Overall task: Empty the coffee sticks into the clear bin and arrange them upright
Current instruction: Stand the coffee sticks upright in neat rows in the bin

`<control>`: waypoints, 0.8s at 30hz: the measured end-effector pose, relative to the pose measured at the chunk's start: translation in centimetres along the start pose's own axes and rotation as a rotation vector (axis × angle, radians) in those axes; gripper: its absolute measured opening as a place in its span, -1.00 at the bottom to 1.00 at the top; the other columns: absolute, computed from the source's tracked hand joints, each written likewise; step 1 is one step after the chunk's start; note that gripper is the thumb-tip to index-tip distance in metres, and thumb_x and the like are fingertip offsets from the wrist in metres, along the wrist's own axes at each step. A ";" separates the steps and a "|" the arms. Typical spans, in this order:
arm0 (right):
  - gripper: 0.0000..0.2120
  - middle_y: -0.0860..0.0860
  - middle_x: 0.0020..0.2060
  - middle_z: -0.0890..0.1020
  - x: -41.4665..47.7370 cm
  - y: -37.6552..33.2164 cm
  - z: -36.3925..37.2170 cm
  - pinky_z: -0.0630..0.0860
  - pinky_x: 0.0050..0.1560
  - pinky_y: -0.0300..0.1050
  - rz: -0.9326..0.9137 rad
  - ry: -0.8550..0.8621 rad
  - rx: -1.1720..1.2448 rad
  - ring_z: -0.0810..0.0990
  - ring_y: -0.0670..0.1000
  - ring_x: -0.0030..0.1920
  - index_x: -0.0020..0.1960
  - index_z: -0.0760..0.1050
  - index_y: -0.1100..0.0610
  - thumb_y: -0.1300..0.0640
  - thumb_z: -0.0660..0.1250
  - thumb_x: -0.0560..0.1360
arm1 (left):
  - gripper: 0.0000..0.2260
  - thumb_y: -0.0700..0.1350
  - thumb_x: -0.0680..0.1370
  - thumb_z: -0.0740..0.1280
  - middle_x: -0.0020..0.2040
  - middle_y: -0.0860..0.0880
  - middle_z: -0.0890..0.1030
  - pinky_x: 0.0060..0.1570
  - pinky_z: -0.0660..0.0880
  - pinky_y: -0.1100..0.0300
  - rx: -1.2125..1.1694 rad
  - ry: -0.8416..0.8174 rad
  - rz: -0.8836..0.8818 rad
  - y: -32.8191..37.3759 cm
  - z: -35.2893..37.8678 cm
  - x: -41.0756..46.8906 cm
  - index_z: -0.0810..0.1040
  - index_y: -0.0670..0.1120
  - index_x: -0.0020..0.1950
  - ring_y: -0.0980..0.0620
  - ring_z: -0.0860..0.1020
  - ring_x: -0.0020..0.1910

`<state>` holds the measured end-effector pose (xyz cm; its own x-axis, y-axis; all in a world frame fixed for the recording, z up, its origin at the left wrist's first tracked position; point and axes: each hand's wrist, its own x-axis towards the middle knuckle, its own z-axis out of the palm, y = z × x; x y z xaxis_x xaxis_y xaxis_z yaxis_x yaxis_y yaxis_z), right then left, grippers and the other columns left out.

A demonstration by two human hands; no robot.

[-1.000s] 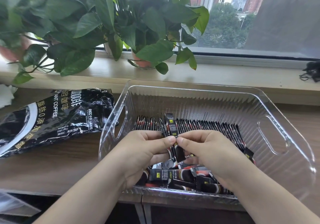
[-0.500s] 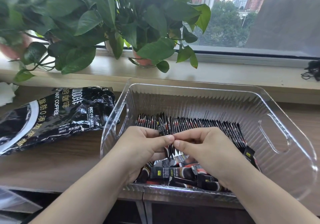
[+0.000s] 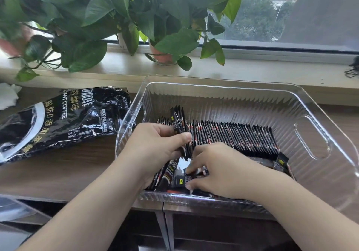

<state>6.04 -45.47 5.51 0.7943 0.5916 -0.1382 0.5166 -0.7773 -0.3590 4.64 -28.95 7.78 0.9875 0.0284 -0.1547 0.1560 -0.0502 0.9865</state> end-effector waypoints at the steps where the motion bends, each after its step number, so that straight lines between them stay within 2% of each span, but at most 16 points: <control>1: -0.65 -0.15 0.00 0.58 0.3 -0.2 0.1 0.50 0.03 -0.13 -0.011 -0.028 -0.042 0.53 -0.11 0.01 0.10 0.69 -0.01 -0.21 0.45 0.46 | -0.53 -0.22 0.47 0.50 -0.32 0.07 0.70 -0.25 0.58 0.34 0.000 -0.006 0.005 0.1 0.0 0.0 0.60 0.23 -0.55 0.14 0.69 -0.26; 3: -0.64 -0.09 0.02 0.59 0.8 -0.5 -0.1 0.52 0.05 -0.07 -0.019 -0.067 -0.095 0.54 -0.02 0.05 0.13 0.68 -0.01 -0.21 0.43 0.46 | -0.52 -0.23 0.47 0.49 -0.37 0.11 0.68 -0.28 0.57 0.36 0.015 -0.006 0.013 -0.1 -0.1 0.2 0.60 0.23 -0.55 0.15 0.69 -0.28; 5: -0.66 -0.08 -0.04 0.61 1.0 -0.4 -0.5 0.49 -0.04 -0.12 -0.011 -0.094 -0.130 0.54 -0.03 -0.01 0.17 0.67 -0.06 -0.19 0.43 0.47 | -0.54 -0.21 0.47 0.51 -0.38 0.15 0.67 -0.24 0.59 0.31 0.046 0.007 0.022 -0.2 -0.2 0.3 0.61 0.24 -0.54 0.15 0.69 -0.26; 6: -0.68 -0.09 -0.08 0.62 1.0 -0.3 -0.7 0.46 -0.08 -0.15 -0.005 -0.106 -0.149 0.53 -0.05 -0.04 0.15 0.67 -0.08 -0.18 0.43 0.47 | -0.55 -0.19 0.46 0.52 -0.39 0.18 0.66 -0.22 0.60 0.28 0.062 0.013 0.023 -0.2 -0.2 0.4 0.61 0.25 -0.53 0.14 0.69 -0.24; 8: -0.74 -0.08 -0.13 0.64 0.7 -0.2 -1.0 0.53 -0.07 -0.11 -0.002 -0.111 -0.200 0.57 -0.02 -0.05 0.07 0.69 -0.06 -0.14 0.39 0.47 | -0.54 -0.18 0.45 0.53 -0.42 0.22 0.64 -0.24 0.60 0.30 0.076 0.018 0.023 -0.5 -0.2 0.6 0.59 0.26 -0.55 0.13 0.70 -0.22; 11: -0.79 -0.13 -0.11 0.66 -0.1 0.2 -1.7 0.54 -0.05 -0.12 0.032 -0.122 -0.221 0.60 -0.04 -0.02 0.05 0.71 -0.08 -0.06 0.36 0.48 | -0.56 -0.17 0.44 0.54 -0.42 0.22 0.64 -0.23 0.61 0.29 0.124 0.005 0.001 -0.8 -0.4 0.8 0.60 0.23 -0.56 0.11 0.70 -0.21; 13: -0.80 -0.16 -0.13 0.65 -0.7 0.6 -2.0 0.52 -0.10 -0.15 0.048 -0.148 -0.224 0.61 -0.05 -0.05 0.03 0.72 -0.09 -0.03 0.34 0.50 | -0.75 -0.15 0.42 0.56 -0.35 0.14 0.69 -0.15 0.65 0.19 0.163 -0.009 -0.024 -1.0 -0.6 1.0 0.69 0.05 -0.45 0.07 0.71 -0.19; 15: -0.81 -0.14 -0.17 0.65 -1.2 1.0 -2.2 0.58 -0.08 -0.09 0.055 -0.155 -0.228 0.61 -0.04 -0.09 0.00 0.72 -0.08 0.00 0.33 0.51 | -0.92 -0.11 0.41 0.57 -0.20 0.02 0.71 -0.11 0.66 0.16 0.214 -0.017 -0.068 -0.8 -0.8 0.9 0.71 -0.08 -0.20 0.05 0.71 -0.20; 16: -0.81 -0.13 -0.18 0.65 -1.3 1.2 -2.3 0.59 -0.07 -0.09 0.071 -0.148 -0.218 0.61 -0.04 -0.10 0.00 0.72 -0.06 0.01 0.32 0.52 | -0.81 -0.09 0.40 0.58 -0.13 0.02 0.68 -0.14 0.65 0.20 0.258 -0.026 -0.085 -0.9 -0.9 0.9 0.69 -0.08 -0.05 0.06 0.71 -0.21; 18: -0.80 -0.15 -0.20 0.66 -1.3 1.4 -2.7 0.59 -0.10 -0.18 0.127 -0.062 -0.122 0.63 -0.08 -0.15 0.01 0.72 -0.02 0.03 0.32 0.56 | -0.59 -0.06 0.39 0.59 -0.03 0.02 0.62 -0.23 0.62 0.29 0.315 -0.049 -0.129 -1.0 -1.0 1.0 0.61 -0.14 0.18 0.07 0.71 -0.22; 19: -0.79 -0.14 -0.25 0.67 -1.3 1.5 -2.8 0.59 -0.15 -0.22 0.158 0.024 -0.034 0.63 -0.12 -0.23 -0.03 0.73 0.02 0.03 0.32 0.58 | -0.56 -0.07 0.39 0.59 0.01 -0.02 0.64 -0.23 0.62 0.28 0.331 -0.061 -0.141 -0.9 -0.9 1.0 0.60 -0.17 0.20 0.07 0.71 -0.22; 21: -0.73 -0.07 -0.45 0.62 -1.0 1.3 -3.1 0.51 -0.39 -0.31 0.259 0.187 0.202 0.52 -0.13 -0.49 -0.16 0.69 0.14 0.03 0.32 0.59 | -0.57 -0.08 0.38 0.60 0.03 -0.09 0.65 -0.16 0.66 0.18 0.356 -0.081 -0.170 -1.0 -0.8 1.0 0.60 -0.19 0.17 0.05 0.71 -0.22; 22: -0.69 0.00 -0.51 0.58 -0.9 0.9 -3.2 0.42 -0.50 -0.32 0.328 0.215 0.317 0.48 -0.09 -0.55 -0.20 0.67 0.17 0.01 0.33 0.59 | -0.59 -0.08 0.37 0.61 0.00 -0.10 0.64 -0.14 0.67 0.13 0.377 -0.086 -0.183 -1.0 -0.7 1.1 0.60 -0.17 0.13 0.04 0.71 -0.23; 24: -0.64 0.04 -0.50 0.64 -0.6 -0.1 -3.0 0.40 -0.54 -0.32 0.429 0.175 0.488 0.59 -0.03 -0.52 -0.26 0.68 0.16 -0.05 0.35 0.58 | -0.71 -0.06 0.36 0.61 -0.17 -0.04 0.62 -0.10 0.67 0.05 0.456 -0.116 -0.186 -1.3 -0.8 1.2 0.63 -0.15 -0.05 0.06 0.69 -0.30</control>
<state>6.51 -46.37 8.40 0.9584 0.1762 -0.2244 -0.0274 -0.7259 -0.6873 5.62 -28.09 6.38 0.9340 -0.0311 -0.3559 0.2969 -0.4865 0.8217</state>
